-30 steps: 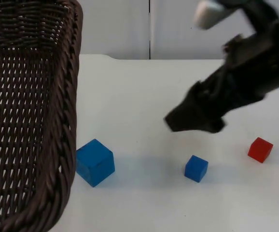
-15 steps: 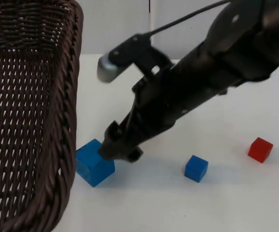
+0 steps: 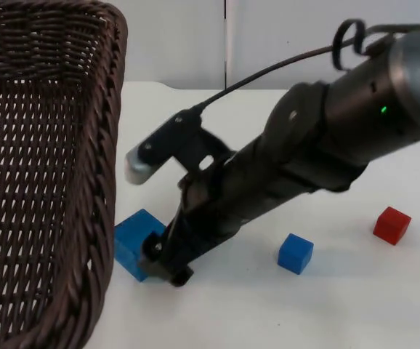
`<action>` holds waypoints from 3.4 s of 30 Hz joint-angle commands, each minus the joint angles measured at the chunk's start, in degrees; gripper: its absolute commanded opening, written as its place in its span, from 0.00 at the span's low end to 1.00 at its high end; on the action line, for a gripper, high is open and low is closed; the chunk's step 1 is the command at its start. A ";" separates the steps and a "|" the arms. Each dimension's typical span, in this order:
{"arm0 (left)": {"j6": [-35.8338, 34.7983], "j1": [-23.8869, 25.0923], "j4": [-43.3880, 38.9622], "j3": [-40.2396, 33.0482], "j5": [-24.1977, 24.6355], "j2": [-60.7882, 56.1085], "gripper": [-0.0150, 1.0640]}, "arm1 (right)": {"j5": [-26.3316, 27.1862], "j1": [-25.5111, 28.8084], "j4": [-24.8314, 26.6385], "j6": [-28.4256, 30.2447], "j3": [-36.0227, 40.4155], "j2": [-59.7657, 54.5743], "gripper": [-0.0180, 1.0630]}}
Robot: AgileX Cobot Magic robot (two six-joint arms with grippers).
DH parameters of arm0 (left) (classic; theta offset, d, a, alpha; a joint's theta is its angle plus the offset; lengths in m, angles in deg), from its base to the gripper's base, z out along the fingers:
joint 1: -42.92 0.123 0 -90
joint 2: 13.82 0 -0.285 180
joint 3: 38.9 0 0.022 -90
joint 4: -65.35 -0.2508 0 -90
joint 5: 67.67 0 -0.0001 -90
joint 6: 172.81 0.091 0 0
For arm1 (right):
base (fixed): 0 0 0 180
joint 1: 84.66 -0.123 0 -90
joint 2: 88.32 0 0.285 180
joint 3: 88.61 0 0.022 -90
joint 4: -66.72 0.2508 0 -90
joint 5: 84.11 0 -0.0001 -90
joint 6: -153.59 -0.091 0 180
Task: Pick up the basket with the left hand and place the largest block into the basket with the right hand.
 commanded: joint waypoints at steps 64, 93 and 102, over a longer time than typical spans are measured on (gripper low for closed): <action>0.23 0.15 1.09 0.08 -1.35 -0.51 0.01 | -21.45 13.09 -18.77 -22.33 -8.31 9.80 0.02; 0.20 0.15 1.32 0.08 -1.13 -0.51 0.01 | -28.64 12.23 -24.17 -26.82 -8.31 35.42 0.02; 0.30 0.15 1.32 0.08 -1.13 -0.51 0.01 | -25.25 6.38 -24.17 -26.82 -8.31 35.42 0.02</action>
